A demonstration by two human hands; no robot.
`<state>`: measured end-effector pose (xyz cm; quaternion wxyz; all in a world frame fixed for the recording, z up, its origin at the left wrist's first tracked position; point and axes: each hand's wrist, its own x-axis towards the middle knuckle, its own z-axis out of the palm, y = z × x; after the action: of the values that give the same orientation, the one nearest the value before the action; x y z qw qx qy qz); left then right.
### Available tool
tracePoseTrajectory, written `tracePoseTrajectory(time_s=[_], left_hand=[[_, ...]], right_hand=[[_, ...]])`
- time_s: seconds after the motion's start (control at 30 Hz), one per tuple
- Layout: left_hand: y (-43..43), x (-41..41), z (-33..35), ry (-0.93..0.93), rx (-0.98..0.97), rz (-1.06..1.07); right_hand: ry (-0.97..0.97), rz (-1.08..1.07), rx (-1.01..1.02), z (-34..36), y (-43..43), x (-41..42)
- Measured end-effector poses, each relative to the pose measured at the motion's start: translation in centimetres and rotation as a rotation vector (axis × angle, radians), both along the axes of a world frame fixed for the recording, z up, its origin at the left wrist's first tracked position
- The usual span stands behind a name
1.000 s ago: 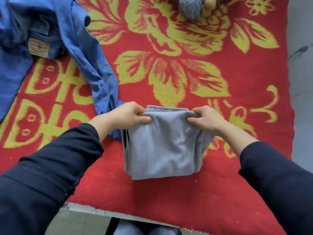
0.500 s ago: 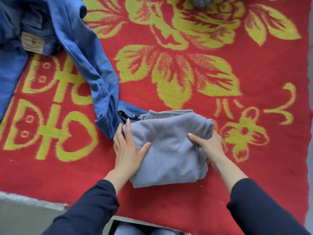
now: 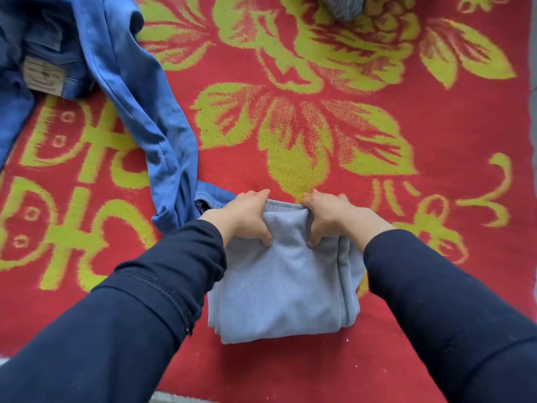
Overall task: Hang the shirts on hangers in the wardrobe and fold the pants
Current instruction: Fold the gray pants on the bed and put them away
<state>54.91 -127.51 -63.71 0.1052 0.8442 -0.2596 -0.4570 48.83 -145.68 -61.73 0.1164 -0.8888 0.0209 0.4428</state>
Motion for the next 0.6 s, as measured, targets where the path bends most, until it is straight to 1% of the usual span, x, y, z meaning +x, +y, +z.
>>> tracePoseTrajectory(time_s=[0.1, 0.17, 0.23, 0.33, 0.4, 0.5, 0.57, 0.6], left_hand=[[-0.1, -0.3, 0.5, -0.098, 0.068, -0.139], [0.0, -0.5, 1.1, -0.154, 0.09, -0.232], [0.4, -1.1, 1.6, -0.199, 0.085, -0.306], [1.7, -2.8, 2.4, -0.258, 0.002, -0.374], [2.5, -4.4, 3.3, -0.245, -0.074, -0.366], [3.6, -7.4, 5.5, -0.205, -0.094, -0.34], [4.7, -9.6, 7.0, -0.223, -0.118, -0.262], [5.4, -10.8, 7.6, -0.249, -0.136, -0.206]], right_hand=[[-0.006, -0.029, 0.042, 0.6, 0.4, -0.3], [-0.049, -0.02, 0.05, 1.0, 0.8, -1.1], [-0.206, 0.045, 0.01, 1.3, 1.3, -2.8], [-0.519, 0.123, 0.004, 1.4, 2.1, -7.2], [-0.608, 0.122, 0.007, 2.0, 2.7, -10.3], [-0.608, 0.03, 0.03, 3.0, 3.4, -13.8], [-0.557, -0.03, 0.059, 4.3, 3.8, -14.9], [-0.524, -0.025, 0.078, 5.3, 4.1, -15.1]])
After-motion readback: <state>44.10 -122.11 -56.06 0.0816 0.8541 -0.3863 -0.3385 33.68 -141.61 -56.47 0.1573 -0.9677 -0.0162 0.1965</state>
